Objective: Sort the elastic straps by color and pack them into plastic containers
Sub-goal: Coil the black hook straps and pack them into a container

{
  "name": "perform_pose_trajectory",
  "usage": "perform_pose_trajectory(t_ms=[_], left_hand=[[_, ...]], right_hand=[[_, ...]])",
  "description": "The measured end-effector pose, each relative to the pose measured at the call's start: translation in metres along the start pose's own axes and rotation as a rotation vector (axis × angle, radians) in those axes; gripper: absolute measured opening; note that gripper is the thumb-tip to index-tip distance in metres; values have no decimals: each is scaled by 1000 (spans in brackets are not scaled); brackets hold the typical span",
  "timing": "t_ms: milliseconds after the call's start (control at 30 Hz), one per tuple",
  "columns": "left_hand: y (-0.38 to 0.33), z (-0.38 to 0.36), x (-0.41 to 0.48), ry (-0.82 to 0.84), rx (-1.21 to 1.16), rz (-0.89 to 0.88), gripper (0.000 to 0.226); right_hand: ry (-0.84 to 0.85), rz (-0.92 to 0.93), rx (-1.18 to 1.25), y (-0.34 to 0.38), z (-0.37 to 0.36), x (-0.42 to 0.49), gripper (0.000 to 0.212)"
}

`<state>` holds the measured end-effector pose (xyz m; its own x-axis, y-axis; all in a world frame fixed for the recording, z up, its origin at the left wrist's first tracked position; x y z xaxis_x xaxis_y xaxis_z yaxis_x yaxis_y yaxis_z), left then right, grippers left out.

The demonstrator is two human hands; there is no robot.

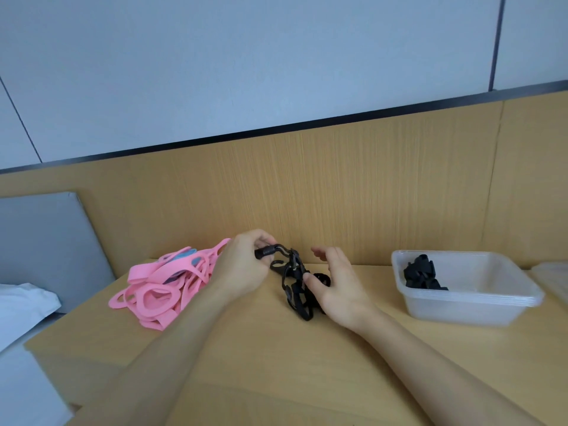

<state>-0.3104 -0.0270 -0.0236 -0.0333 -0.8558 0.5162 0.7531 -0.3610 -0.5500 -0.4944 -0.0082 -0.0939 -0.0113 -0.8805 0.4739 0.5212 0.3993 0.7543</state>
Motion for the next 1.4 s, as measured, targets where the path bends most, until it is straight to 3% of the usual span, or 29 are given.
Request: perform_pose_trajectory(t_ms=[167,333,500,733,1000,1200,1400], left_hand=[[-50,16,-4,32,-64,-140,36],[-81,29,-3,79,-182,-167,36],[-84,39,-2,107,-263,-106,30],[-75,36,-13,195,-344,-9,37],[-87,33,-27,388,-470,-9,10],[-85,50,-22,257,-414,-13,7],[-89,51,-25,66,-451,-5,7]], right_hand=[[84,-58,287,24,7,3,52],[105,-129,509,43,16,12,20],[124,-217,738,60,27,19,24],[101,-175,710,84,44,16,16],[80,-127,593,101,61,3,19],[7,-158,527,92,86,-11,19],[153,-178,535,91,77,-46,24]])
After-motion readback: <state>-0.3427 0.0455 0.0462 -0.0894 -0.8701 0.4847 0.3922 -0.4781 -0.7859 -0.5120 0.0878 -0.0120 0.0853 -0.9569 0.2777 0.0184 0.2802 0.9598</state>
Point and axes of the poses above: each hand's wrist, its own x-axis towards the middle knuckle, its own z-axis out of the back of the hand, y = z × x, the point moved 8 cm from there along x, towards the middle knuckle, and after that the axes turned 5 degrees about -y, right-handed, at the moved point
